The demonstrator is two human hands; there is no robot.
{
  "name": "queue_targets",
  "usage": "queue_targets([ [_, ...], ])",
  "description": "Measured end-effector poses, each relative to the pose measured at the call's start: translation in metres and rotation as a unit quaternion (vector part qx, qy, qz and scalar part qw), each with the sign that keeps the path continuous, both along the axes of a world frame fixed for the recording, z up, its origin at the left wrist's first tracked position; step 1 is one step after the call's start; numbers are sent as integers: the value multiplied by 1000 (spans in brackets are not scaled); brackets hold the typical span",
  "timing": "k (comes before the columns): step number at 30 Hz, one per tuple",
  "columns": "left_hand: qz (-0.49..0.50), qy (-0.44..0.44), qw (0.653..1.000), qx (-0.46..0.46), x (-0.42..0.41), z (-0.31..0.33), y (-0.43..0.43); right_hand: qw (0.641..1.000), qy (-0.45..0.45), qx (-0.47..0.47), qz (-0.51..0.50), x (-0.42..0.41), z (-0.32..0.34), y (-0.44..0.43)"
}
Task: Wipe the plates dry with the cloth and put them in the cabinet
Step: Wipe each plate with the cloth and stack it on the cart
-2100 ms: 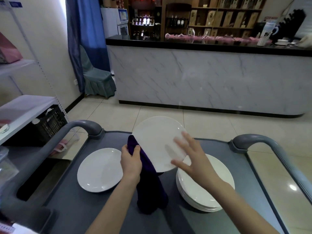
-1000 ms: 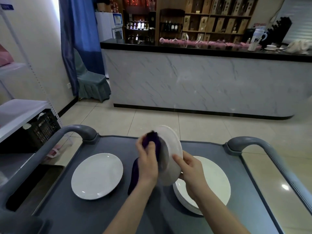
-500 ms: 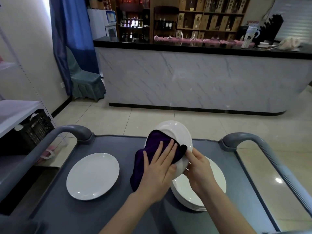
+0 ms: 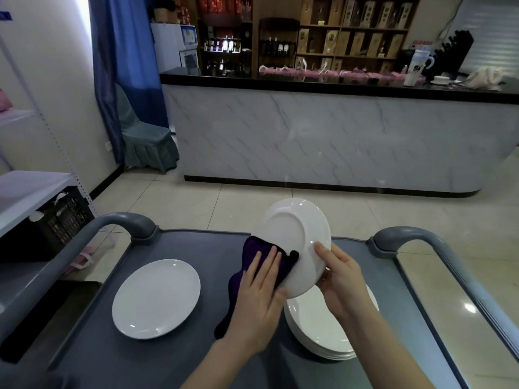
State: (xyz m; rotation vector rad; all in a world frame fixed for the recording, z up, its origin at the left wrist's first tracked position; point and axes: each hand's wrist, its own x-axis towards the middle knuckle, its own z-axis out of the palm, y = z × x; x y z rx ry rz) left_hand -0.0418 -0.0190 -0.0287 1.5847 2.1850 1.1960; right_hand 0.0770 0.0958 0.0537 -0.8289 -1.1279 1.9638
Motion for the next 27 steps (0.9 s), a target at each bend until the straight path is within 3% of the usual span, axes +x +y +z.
queue_targets([
  [13,0,-35,999,-9,-20,44,43,997,-18,36,67,-2,-4,-16],
  [22,22,-110,993,38,-39,6,26,999,-18,33,27,10,1,-2],
  [27,11,-63,996,59,12,-12,8,1000,-8,28,10,5,6,4],
])
